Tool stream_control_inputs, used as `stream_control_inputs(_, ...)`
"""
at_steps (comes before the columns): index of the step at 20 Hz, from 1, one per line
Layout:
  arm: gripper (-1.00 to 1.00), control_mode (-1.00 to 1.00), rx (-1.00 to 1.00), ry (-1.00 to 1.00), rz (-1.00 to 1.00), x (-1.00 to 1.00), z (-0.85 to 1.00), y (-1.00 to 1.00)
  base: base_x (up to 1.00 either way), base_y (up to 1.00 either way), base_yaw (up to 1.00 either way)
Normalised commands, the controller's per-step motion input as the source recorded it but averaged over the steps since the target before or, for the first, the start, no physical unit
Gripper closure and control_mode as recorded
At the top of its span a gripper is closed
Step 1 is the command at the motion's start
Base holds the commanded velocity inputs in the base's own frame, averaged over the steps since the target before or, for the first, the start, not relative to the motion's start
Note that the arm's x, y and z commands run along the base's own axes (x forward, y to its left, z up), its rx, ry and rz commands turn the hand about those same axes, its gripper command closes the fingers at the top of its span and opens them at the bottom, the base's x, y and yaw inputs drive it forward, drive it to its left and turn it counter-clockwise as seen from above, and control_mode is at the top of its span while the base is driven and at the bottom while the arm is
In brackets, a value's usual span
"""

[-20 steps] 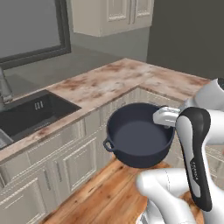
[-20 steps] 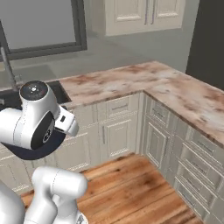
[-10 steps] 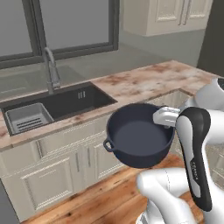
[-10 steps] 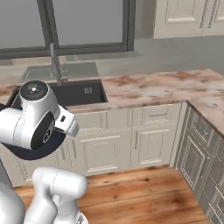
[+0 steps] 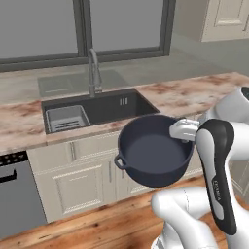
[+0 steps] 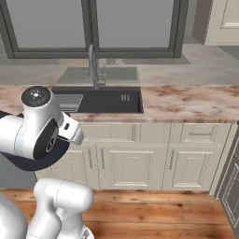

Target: Move the pot and pan from the stove into the sink.

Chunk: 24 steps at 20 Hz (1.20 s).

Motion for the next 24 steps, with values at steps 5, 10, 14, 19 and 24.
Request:
stream_control_inputs(5,1.0,1.0,0.0,0.0,0.0,0.0,0.0,0.0,0.0,-0.06,0.01)
stream_control_inputs(10,1.0,1.0,0.0,0.0,0.0,0.0,0.0,0.0,0.07,-0.76,0.03)
stream_control_inputs(14,1.0,1.0,0.0,0.0,0.0,0.0,0.0,0.0,0.02,-0.94,0.02)
stream_control_inputs(19,1.0,1.0,0.0,0.0,0.0,0.0,0.0,0.0,0.0,-0.58,0.01)
stream_control_inputs(24,1.0,1.0,0.0,0.0,0.0,0.0,0.0,0.0,0.02,-0.22,0.0)
